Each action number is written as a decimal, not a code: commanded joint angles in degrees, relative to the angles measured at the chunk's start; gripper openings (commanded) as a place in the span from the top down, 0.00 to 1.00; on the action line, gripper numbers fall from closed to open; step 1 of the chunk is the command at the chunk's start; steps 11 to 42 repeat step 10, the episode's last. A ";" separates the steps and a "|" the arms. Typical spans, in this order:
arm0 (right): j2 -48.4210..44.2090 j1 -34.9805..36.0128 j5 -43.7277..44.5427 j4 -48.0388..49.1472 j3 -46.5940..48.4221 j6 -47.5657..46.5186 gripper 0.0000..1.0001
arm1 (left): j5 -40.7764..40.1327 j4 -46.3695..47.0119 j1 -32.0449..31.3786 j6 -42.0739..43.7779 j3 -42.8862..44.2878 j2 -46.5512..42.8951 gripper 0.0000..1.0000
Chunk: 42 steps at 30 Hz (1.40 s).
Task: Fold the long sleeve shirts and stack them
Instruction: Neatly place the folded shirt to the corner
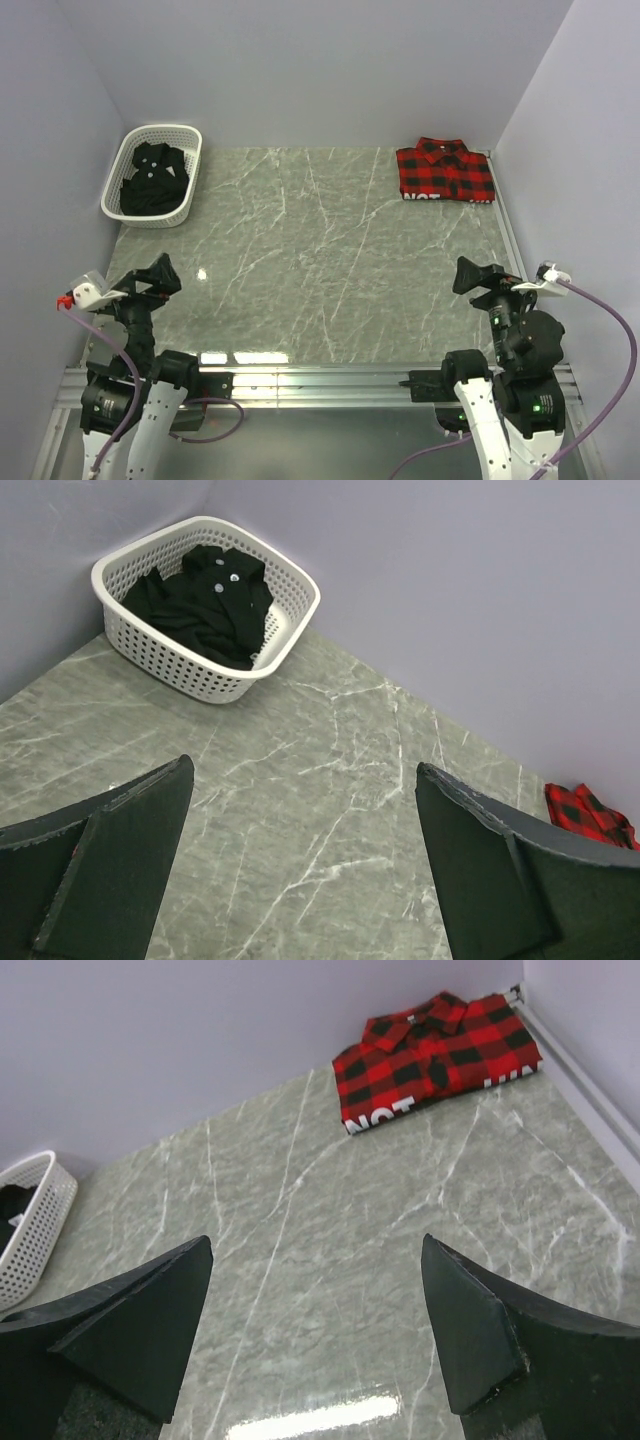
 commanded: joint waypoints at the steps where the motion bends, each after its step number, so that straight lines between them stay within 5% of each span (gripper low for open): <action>1: -0.52 0.54 1.52 3.48 -0.31 -1.58 0.09 | 1.13 3.19 -0.03 0.29 0.05 -5.31 0.01; 42: -1.05 0.54 0.74 6.20 -1.36 -2.29 0.09 | 0.96 5.73 -0.03 0.99 -1.27 -5.22 0.01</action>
